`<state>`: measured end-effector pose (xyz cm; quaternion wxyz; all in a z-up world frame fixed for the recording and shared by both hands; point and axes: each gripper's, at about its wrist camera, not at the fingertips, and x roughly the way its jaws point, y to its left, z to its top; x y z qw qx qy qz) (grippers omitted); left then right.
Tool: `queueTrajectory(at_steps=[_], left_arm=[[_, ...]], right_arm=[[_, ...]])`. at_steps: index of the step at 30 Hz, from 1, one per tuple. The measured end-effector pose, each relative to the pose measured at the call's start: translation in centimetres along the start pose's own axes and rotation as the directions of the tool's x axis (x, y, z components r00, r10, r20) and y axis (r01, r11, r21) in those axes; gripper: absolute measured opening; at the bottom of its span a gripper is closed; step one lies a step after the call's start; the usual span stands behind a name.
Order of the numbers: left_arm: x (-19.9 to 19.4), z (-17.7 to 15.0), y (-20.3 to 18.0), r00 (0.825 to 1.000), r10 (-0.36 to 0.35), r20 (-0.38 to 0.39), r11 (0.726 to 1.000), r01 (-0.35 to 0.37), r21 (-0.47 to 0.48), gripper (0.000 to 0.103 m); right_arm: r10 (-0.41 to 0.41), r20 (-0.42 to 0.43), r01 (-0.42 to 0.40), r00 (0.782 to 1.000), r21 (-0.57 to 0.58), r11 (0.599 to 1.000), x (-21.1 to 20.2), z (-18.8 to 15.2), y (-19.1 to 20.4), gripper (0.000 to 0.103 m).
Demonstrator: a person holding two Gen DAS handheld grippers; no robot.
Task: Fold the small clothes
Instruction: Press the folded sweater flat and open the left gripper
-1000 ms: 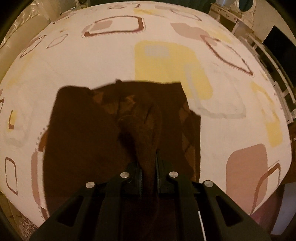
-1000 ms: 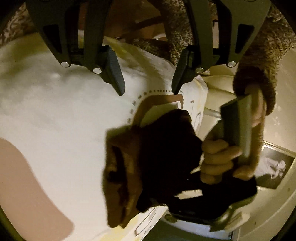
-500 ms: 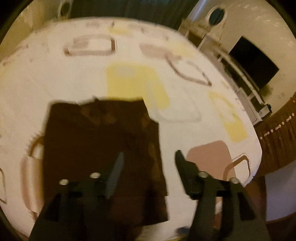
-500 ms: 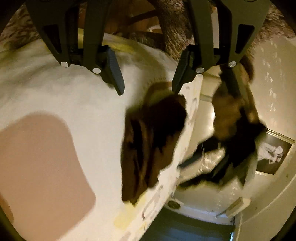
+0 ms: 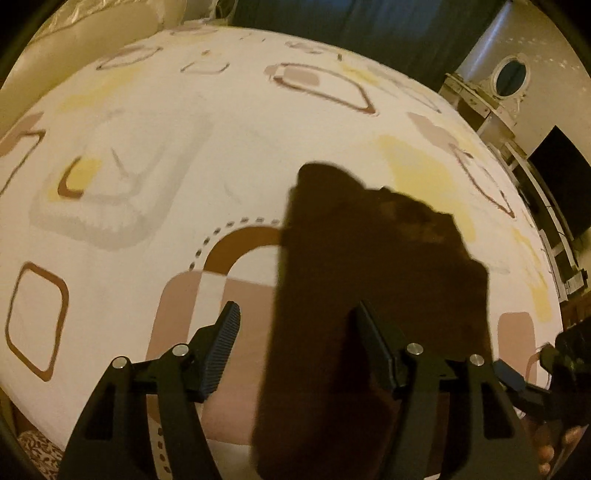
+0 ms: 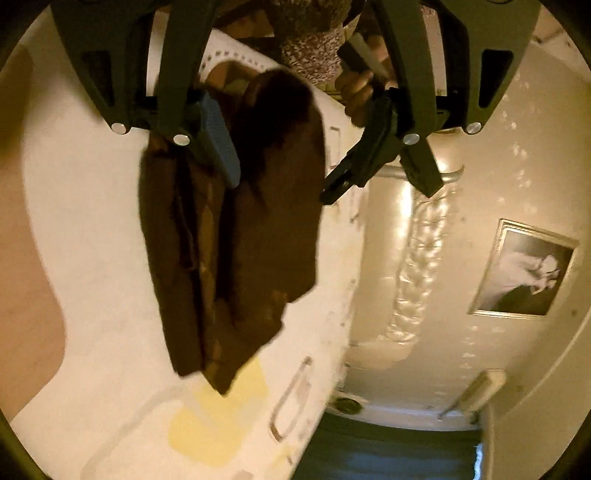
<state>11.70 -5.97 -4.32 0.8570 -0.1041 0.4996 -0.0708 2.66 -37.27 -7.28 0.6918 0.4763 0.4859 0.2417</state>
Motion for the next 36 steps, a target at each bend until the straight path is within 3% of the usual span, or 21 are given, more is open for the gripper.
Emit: queueTrajectory(at_steps=[3, 7, 12, 26, 28, 30, 31, 34, 36], left_arm=[[0.4, -0.3, 0.6, 1.000, -0.021, 0.000, 1.000, 0.021, -0.008, 0.065], [0.7, -0.6, 1.1, 0.999, -0.037, -0.005, 0.999, 0.037, -0.011, 0.067], [1.4, -0.9, 2.0, 0.997, -0.073, -0.020, 0.996, 0.072, -0.044, 0.068], [1.6, -0.8, 2.4, 0.995, -0.099, -0.028, 0.994, 0.098, -0.051, 0.069], [1.6, -0.8, 2.6, 0.994, -0.103, -0.027, 0.994, 0.101, -0.049, 0.069], [1.5, -0.8, 2.7, 0.994, -0.106, -0.029, 0.993, 0.104, -0.048, 0.069], [1.4, -0.7, 2.7, 0.994, -0.108, -0.028, 0.993, 0.107, -0.051, 0.069], [0.6, -0.3, 2.6, 0.994, -0.113, -0.014, 0.992, 0.112, -0.052, 0.069], [-0.2, 0.2, 2.5, 0.993, -0.121, 0.009, 0.992, 0.121, -0.046, 0.069]], right_arm=[[-0.060, -0.019, 0.061, 0.998, 0.008, 0.998, 1.8, 0.4, -0.4, 0.063], [-0.068, -0.025, 0.068, 0.997, 0.016, 0.998, 3.2, 1.1, -0.4, 0.063], [-0.136, 0.000, 0.136, 0.991, -0.008, 0.991, 4.3, 2.5, -0.1, 0.063], [-0.106, -0.022, 0.105, 0.994, -0.042, 0.994, 7.9, 7.4, 0.1, 0.063], [-0.125, -0.042, 0.123, 0.991, -0.054, 0.991, 8.3, 8.0, 0.0, 0.053], [-0.167, -0.068, 0.162, 0.984, -0.073, 0.984, 8.8, 8.4, -0.1, 0.023], [-0.188, -0.075, 0.182, 0.979, -0.082, 0.980, 9.1, 8.6, -0.1, 0.014], [-0.256, -0.070, 0.241, 0.964, -0.174, 0.955, 9.6, 9.0, 1.1, 0.008], [-0.233, -0.033, 0.220, 0.972, -0.219, 0.951, 8.8, 9.4, 2.4, 0.008]])
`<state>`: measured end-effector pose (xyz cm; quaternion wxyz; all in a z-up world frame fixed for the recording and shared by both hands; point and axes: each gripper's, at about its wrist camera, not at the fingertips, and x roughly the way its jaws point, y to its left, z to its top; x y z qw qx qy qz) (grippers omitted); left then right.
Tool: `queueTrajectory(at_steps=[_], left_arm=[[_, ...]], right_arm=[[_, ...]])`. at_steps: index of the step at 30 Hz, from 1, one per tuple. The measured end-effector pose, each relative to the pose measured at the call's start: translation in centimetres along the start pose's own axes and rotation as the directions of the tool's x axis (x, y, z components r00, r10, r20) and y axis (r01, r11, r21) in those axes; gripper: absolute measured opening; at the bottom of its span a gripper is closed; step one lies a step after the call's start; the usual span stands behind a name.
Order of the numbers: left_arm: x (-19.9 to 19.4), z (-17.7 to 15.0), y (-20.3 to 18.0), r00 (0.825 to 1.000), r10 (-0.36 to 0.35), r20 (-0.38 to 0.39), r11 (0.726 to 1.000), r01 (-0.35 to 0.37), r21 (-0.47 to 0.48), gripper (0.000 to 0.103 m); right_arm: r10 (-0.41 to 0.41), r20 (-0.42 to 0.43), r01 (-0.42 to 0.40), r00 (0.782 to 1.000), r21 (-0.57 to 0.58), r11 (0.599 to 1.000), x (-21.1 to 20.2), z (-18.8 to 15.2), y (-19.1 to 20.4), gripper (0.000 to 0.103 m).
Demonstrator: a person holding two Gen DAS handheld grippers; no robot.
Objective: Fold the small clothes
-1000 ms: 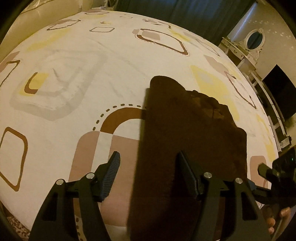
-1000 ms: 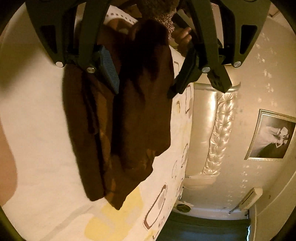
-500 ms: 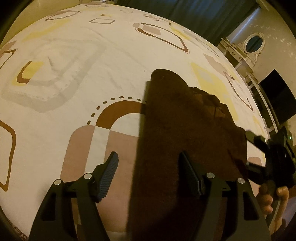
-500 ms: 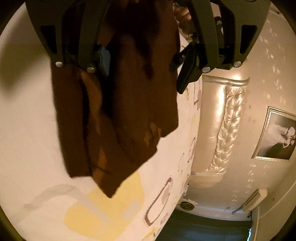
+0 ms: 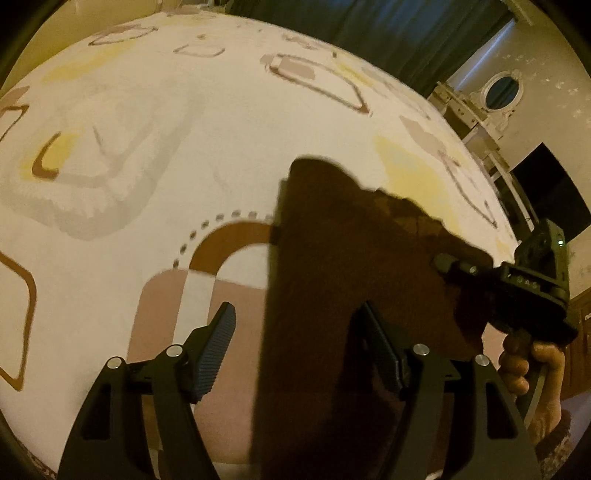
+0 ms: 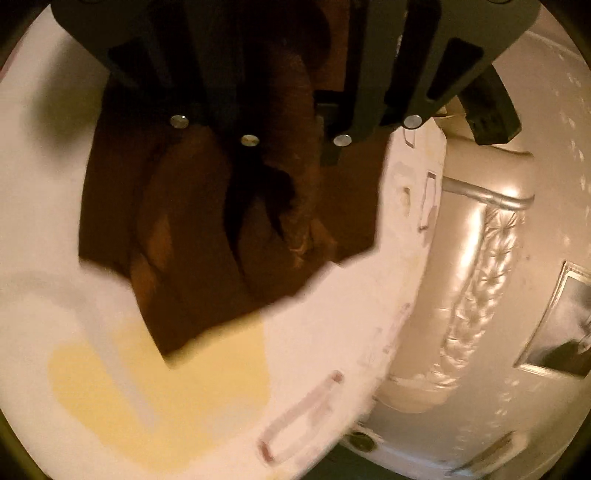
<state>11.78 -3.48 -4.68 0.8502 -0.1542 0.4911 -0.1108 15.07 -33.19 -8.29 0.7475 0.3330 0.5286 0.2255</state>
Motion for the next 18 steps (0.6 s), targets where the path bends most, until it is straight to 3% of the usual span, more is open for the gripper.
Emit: queueTrajectory(at_steps=[5, 10, 14, 16, 18], left_arm=[[-0.3, 0.7, -1.5, 1.000, -0.003, 0.020, 0.999, 0.002, 0.048, 0.069], [1.4, 0.2, -1.7, 1.000, 0.022, -0.012, 0.998, -0.021, 0.062, 0.069], [2.4, -0.2, -1.1, 0.999, 0.018, -0.039, 0.999, -0.017, 0.043, 0.069], [2.2, -0.1, -1.0, 0.999, 0.016, -0.037, 0.999, -0.014, 0.042, 0.069], [1.4, -0.1, -0.7, 1.000, 0.000, -0.031, 0.999, 0.001, 0.035, 0.069]], right_arm=[[0.019, 0.075, -0.016, 0.997, -0.044, 0.999, -2.6, 2.3, 0.4, 0.007], [-0.046, 0.067, 0.043, 0.997, 0.041, 0.998, -1.7, 2.3, -4.0, 0.007], [-0.010, 0.080, 0.001, 0.997, 0.115, 0.993, -1.1, 1.8, -6.6, 0.008], [0.029, 0.086, -0.041, 0.996, 0.148, 0.988, -1.5, 1.7, -6.9, 0.013], [0.077, 0.101, -0.096, 0.992, 0.190, 0.977, -2.6, 1.2, -7.0, 0.033]])
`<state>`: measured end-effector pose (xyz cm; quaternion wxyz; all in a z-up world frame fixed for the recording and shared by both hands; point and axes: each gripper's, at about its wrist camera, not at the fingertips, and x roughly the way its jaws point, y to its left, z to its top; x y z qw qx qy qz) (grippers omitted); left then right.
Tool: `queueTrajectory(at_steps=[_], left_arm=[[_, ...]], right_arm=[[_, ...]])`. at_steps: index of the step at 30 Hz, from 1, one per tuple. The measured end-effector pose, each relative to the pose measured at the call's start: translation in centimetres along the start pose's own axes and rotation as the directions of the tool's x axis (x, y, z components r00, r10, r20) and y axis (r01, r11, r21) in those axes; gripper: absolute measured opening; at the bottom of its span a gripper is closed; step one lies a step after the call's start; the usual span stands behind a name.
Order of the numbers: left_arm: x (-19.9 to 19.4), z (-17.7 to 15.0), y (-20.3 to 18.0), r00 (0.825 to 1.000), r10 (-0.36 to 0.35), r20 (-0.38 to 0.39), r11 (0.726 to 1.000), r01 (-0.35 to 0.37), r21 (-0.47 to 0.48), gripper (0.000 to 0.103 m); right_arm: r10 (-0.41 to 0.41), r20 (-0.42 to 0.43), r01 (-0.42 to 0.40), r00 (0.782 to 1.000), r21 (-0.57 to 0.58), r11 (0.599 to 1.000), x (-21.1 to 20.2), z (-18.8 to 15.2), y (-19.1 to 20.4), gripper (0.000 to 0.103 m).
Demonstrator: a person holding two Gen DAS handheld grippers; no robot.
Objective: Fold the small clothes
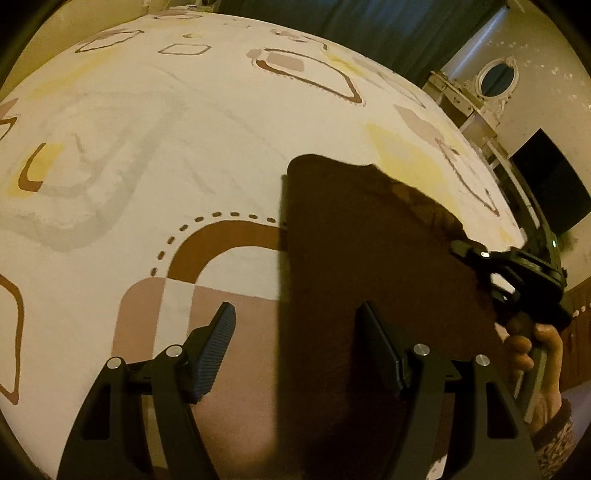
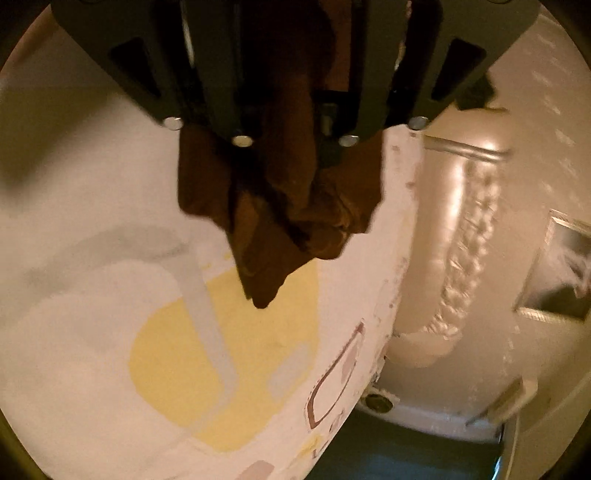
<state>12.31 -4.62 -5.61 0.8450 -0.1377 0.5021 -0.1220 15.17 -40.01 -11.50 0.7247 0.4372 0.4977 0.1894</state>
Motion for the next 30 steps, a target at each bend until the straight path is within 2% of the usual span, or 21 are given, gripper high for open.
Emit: queueTrajectory(at_steps=[2, 4, 9, 12, 14, 15, 18, 22, 23, 25, 26, 30], left_arm=[[-1.0, -0.5, 0.5, 1.000, -0.023, 0.008, 1.000, 0.023, 0.010, 0.069], [-1.8, -1.2, 0.9, 0.999, -0.039, 0.008, 0.999, 0.039, 0.023, 0.069], [-3.7, -4.4, 2.4, 0.993, -0.116, -0.025, 0.993, 0.116, -0.016, 0.069], [-5.1, -6.3, 2.0, 0.988, -0.156, -0.013, 0.987, 0.156, 0.033, 0.069], [-5.7, -7.5, 1.0, 0.990, -0.138, 0.004, 0.983, 0.137, 0.126, 0.069], [-6.0, -8.4, 0.1, 0.994, -0.106, 0.021, 0.975, 0.099, 0.200, 0.069], [-5.4, -9.6, -1.4, 0.998, -0.042, 0.037, 0.952, 0.029, 0.306, 0.069], [-3.4, -9.6, -2.3, 0.999, 0.028, 0.042, 0.948, -0.040, 0.317, 0.069], [-3.0, -9.5, -2.2, 0.998, 0.044, 0.045, 0.949, -0.056, 0.309, 0.069], [-2.7, -9.4, -1.8, 0.997, 0.058, 0.041, 0.956, -0.067, 0.284, 0.069], [-2.6, -9.2, -1.5, 0.997, 0.057, 0.042, 0.962, -0.066, 0.263, 0.069], [-3.0, -9.0, -0.5, 0.997, 0.055, 0.046, 0.973, -0.064, 0.222, 0.071]], right_arm=[[0.027, 0.040, -0.027, 0.999, -0.007, 1.000, -2.2, -1.1, 0.6, 0.042], [0.060, 0.069, -0.059, 0.996, -0.021, 0.998, -5.1, -3.1, 1.1, 0.044], [0.084, 0.045, -0.084, 0.995, -0.012, 0.996, -8.6, -9.0, 0.8, 0.047], [0.102, 0.003, -0.102, 0.995, 0.005, 0.995, -8.8, -11.6, 0.4, 0.047], [0.089, -0.022, -0.089, 0.996, -0.004, 0.996, -8.3, -12.7, 0.6, 0.047], [0.084, -0.042, -0.084, 0.996, -0.011, 0.996, -7.9, -13.0, 0.7, 0.047], [0.068, -0.062, -0.068, 0.996, 0.004, 0.998, -6.9, -13.5, 0.5, 0.048], [0.060, -0.058, -0.059, 0.997, 0.020, 0.998, -6.0, -13.7, 0.3, 0.048], [0.056, -0.061, -0.055, 0.997, 0.019, 0.998, -5.8, -13.8, 0.3, 0.046], [0.042, -0.055, -0.041, 0.998, 0.010, 0.999, -5.9, -14.0, 0.3, 0.021], [0.043, -0.059, -0.043, 0.997, -0.002, 0.999, -5.9, -14.2, 0.2, 0.003], [0.055, -0.039, -0.055, 0.998, -0.005, 0.998, -6.4, -14.8, -0.4, 0.003]])
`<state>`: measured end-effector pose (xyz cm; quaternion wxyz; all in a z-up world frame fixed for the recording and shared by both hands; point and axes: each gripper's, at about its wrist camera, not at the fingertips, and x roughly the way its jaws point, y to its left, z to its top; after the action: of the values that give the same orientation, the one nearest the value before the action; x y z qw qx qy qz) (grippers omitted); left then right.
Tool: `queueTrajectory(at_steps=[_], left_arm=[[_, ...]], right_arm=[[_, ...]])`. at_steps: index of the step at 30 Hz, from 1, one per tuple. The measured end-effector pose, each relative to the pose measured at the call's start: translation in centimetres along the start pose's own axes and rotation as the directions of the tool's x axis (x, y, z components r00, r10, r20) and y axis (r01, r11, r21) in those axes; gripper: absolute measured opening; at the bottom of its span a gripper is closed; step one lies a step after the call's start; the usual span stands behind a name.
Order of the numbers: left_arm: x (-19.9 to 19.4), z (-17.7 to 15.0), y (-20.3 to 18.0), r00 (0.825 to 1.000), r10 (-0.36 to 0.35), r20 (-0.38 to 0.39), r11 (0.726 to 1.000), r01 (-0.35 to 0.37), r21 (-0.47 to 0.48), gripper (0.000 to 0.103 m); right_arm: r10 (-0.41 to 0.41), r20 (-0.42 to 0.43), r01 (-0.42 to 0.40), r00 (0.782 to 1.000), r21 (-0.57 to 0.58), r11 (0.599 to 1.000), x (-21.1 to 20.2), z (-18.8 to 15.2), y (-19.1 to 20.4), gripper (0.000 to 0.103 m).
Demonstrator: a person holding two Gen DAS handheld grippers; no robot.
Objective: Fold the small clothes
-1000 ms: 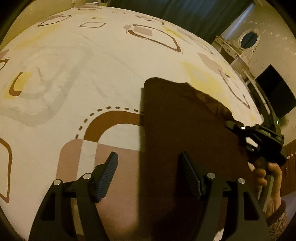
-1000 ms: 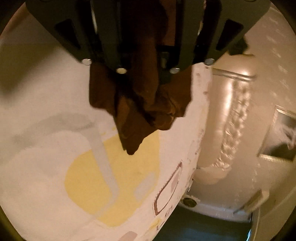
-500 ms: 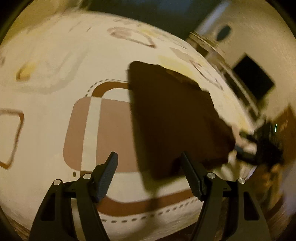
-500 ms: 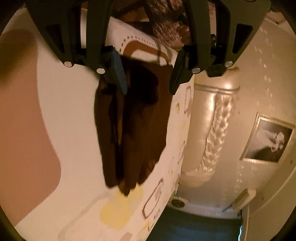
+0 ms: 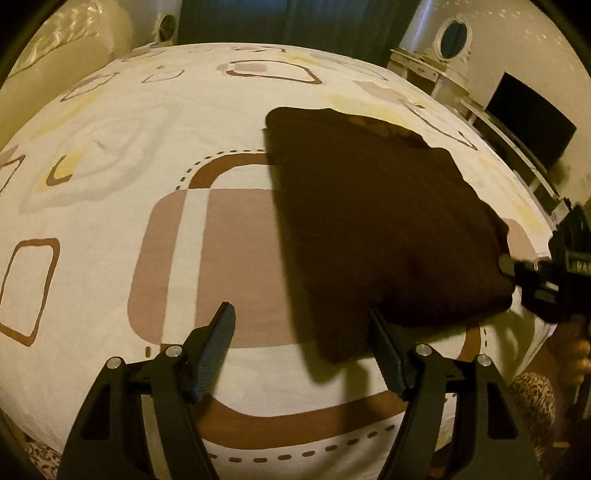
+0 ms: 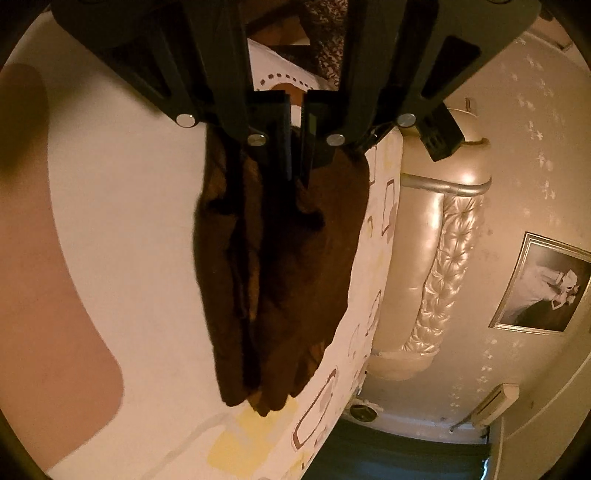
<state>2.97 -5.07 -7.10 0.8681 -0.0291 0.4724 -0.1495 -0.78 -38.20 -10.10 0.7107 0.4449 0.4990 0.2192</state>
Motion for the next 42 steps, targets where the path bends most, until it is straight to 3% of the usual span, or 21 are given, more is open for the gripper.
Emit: queueTrajectory(at_steps=[5, 11, 13, 15, 17, 23, 30, 32, 34, 38, 42], left_arm=[[0.2, -0.1, 0.2, 1.000, -0.015, -0.010, 1.000, 0.015, 0.010, 0.072], [-0.8, -0.6, 0.5, 0.997, -0.075, -0.012, 0.997, 0.075, 0.028, 0.072], [-2.0, -0.7, 1.0, 0.992, -0.124, 0.001, 0.992, 0.124, 0.017, 0.072], [-3.4, -0.5, 1.3, 0.989, -0.146, 0.036, 0.989, 0.145, 0.012, 0.072], [-4.4, 0.1, 1.5, 0.984, -0.159, 0.074, 0.987, 0.159, 0.006, 0.072], [-2.5, 2.6, 0.1, 0.989, -0.117, 0.093, 0.993, 0.118, 0.001, 0.072], [1.6, 2.7, 0.1, 0.992, -0.124, -0.015, 0.989, 0.123, -0.084, 0.073], [1.7, 2.6, 0.4, 0.991, -0.135, -0.019, 0.986, 0.133, -0.099, 0.074], [1.8, 2.6, 0.3, 0.990, -0.136, -0.023, 0.986, 0.133, -0.095, 0.076], [2.0, 2.5, -0.1, 0.992, -0.118, -0.032, 0.991, 0.116, -0.062, 0.078], [1.9, 2.5, 0.0, 0.993, -0.110, -0.036, 0.992, 0.108, -0.064, 0.078]], right_arm=[[0.038, 0.019, -0.039, 0.999, 0.079, 0.996, 0.1, -0.8, -3.9, 0.002], [0.035, -0.022, -0.034, 0.999, 0.044, 0.998, -0.1, -0.9, -2.7, 0.005], [0.005, -0.025, -0.005, 1.000, 0.019, 1.000, -1.0, -0.8, -2.0, 0.010], [-0.011, 0.005, 0.011, 1.000, -0.007, 1.000, -2.1, -0.5, -1.3, 0.034], [-0.027, 0.061, 0.029, 0.998, -0.032, 0.999, -3.2, 0.5, -0.4, 0.039], [-0.036, 0.121, 0.045, 0.992, -0.072, 0.996, -1.9, 2.5, 1.4, 0.039], [-0.014, 0.099, 0.024, 0.995, -0.097, 0.995, 0.2, 3.0, 2.2, 0.034], [-0.068, 0.076, 0.074, 0.995, -0.091, 0.993, 0.7, 3.0, 1.5, 0.031], [-0.130, 0.056, 0.134, 0.990, -0.082, 0.988, 1.2, 3.0, 0.4, 0.021], [-0.067, 0.060, 0.068, 0.996, -0.011, 0.998, 1.1, 3.2, -2.2, 0.016], [-0.055, 0.063, 0.055, 0.997, -0.006, 0.998, 1.2, 3.0, -2.4, 0.016]])
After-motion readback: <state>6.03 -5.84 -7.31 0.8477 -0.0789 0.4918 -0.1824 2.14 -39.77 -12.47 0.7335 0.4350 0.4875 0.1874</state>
